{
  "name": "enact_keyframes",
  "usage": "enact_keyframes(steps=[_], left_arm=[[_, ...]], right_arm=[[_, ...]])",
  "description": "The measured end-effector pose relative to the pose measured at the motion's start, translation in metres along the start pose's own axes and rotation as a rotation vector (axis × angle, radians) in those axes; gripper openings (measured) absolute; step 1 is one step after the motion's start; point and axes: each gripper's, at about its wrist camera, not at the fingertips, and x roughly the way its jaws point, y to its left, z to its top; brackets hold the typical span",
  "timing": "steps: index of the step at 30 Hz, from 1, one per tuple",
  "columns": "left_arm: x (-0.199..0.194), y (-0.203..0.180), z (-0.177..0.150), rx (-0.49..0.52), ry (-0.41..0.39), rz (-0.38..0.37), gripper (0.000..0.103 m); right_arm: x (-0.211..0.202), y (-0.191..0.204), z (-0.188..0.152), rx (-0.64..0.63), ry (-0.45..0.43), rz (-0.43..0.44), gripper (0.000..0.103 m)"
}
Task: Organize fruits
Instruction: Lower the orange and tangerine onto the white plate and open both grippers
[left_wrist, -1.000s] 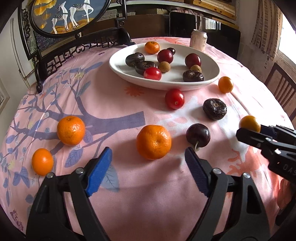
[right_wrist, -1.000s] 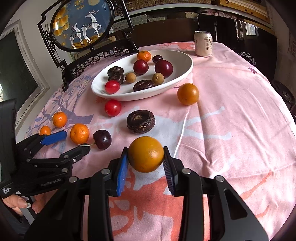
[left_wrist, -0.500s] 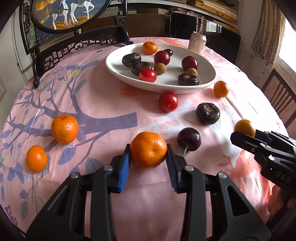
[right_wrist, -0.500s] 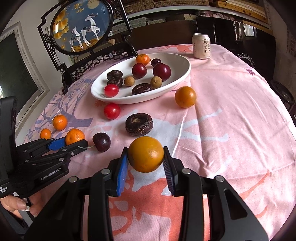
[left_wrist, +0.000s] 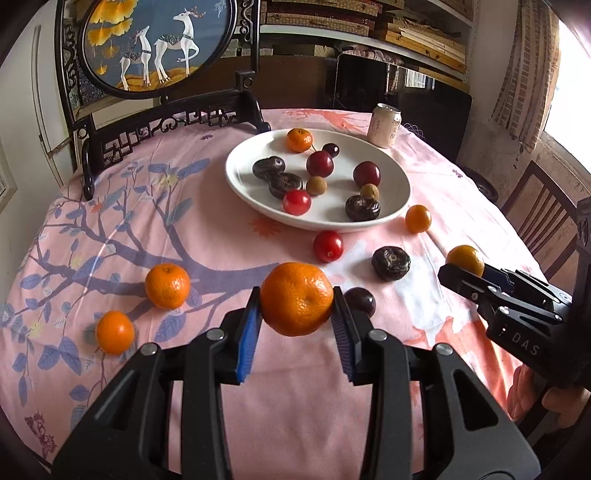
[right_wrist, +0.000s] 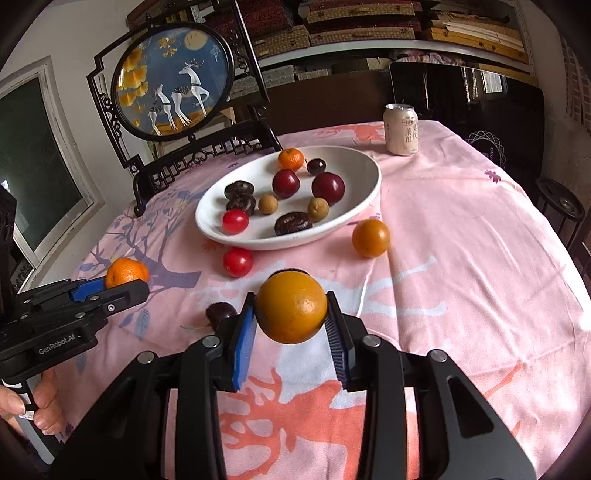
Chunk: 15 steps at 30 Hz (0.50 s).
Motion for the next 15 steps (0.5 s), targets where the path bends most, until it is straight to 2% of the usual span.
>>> enact_keyframes(steps=[4,8,12,15], left_arm=[[-0.001,-0.004,0.028,0.016,-0.031,-0.017,0.037],[0.009,-0.007,0.063,0.014,-0.066,-0.009,0.037],[0.035,0.000,0.092,-0.026,-0.046,-0.018,0.037],[0.063,0.004,0.102,-0.043,-0.012,-0.005,0.037]], right_arm=[[-0.006,0.012,0.023,-0.052,-0.042,0.013,0.037],[0.006,0.017,0.053,-0.097,-0.065,0.000,0.037],[0.036,0.016,0.073,-0.103,-0.040,0.003,0.037],[0.062,0.020,0.077,-0.127,0.001,0.007,0.037]])
